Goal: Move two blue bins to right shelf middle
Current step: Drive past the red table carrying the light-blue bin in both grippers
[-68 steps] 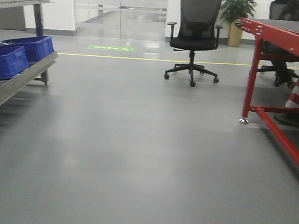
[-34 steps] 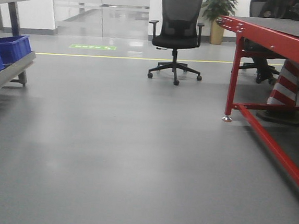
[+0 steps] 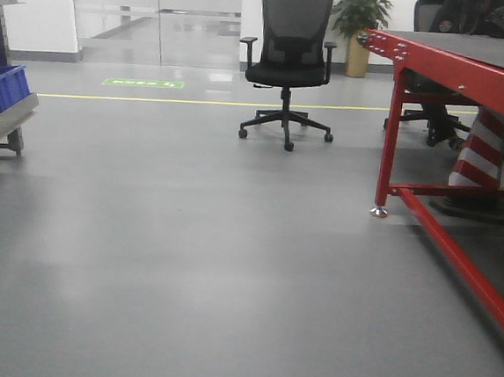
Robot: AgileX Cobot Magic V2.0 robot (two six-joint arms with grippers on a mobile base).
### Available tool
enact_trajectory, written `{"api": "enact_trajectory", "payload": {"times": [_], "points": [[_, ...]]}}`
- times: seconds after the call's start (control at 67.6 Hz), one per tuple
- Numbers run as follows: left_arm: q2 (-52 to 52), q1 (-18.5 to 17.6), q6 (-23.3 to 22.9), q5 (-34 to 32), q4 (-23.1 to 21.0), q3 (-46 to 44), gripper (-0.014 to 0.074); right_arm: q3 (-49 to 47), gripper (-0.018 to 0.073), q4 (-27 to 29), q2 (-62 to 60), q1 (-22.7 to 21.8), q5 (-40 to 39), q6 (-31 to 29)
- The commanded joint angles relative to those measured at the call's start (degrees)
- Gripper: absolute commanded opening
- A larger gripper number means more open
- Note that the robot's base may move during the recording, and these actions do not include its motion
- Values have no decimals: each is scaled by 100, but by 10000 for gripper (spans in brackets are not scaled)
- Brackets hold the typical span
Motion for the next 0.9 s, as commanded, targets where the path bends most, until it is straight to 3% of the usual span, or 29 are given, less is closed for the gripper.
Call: {"api": "enact_trajectory", "payload": {"times": [0.0, 0.887], "points": [[-94, -21, 102, -456, -110, -98, -111, -111, -154, -60, -127, -2, -546, -64], [-94, -21, 102, -456, -110, -98, -111, -111, -154, -60, -127, -2, -546, -64]]}}
